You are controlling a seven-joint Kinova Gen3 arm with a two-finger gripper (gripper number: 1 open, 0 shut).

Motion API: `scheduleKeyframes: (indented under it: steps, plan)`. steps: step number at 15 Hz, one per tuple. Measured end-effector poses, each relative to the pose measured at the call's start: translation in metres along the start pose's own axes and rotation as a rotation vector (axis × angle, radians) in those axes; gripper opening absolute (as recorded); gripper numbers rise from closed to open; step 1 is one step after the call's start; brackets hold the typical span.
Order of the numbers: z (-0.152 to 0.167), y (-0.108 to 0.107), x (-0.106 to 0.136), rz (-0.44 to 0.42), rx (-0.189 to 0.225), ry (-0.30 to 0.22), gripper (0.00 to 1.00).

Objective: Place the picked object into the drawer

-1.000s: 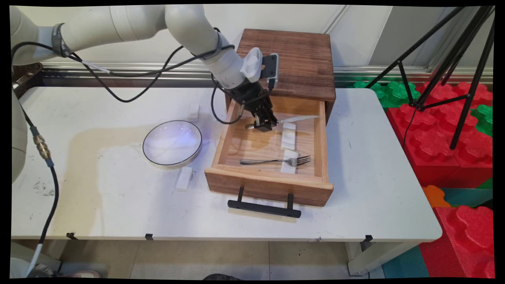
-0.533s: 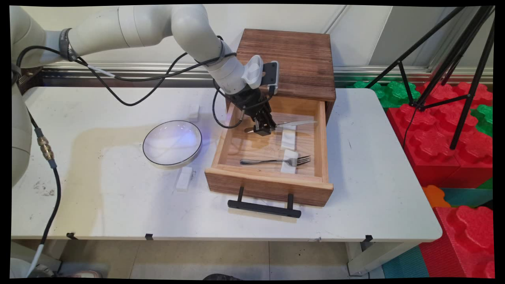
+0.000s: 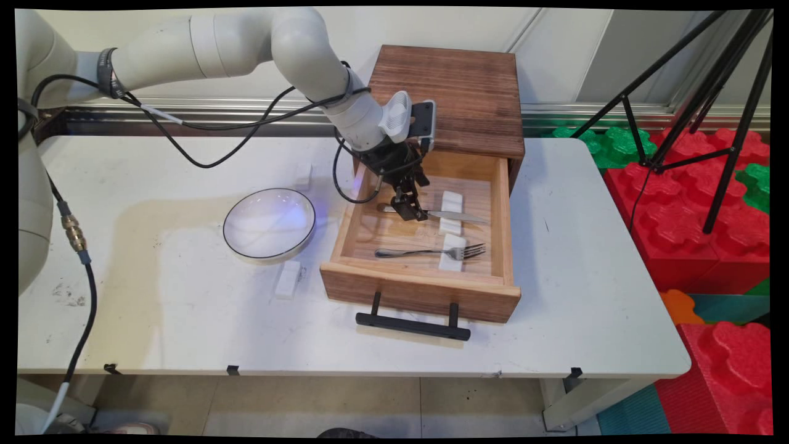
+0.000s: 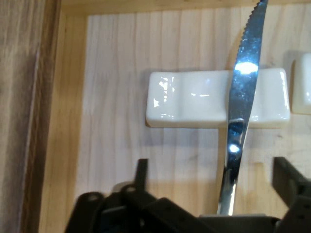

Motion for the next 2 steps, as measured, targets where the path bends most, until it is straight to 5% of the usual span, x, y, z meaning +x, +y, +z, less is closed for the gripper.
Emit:
scheduleKeyframes:
  steps: [2]
  plan:
    - [-0.0009,-0.0004,0.0007,-0.001,0.003,0.002,1.00]
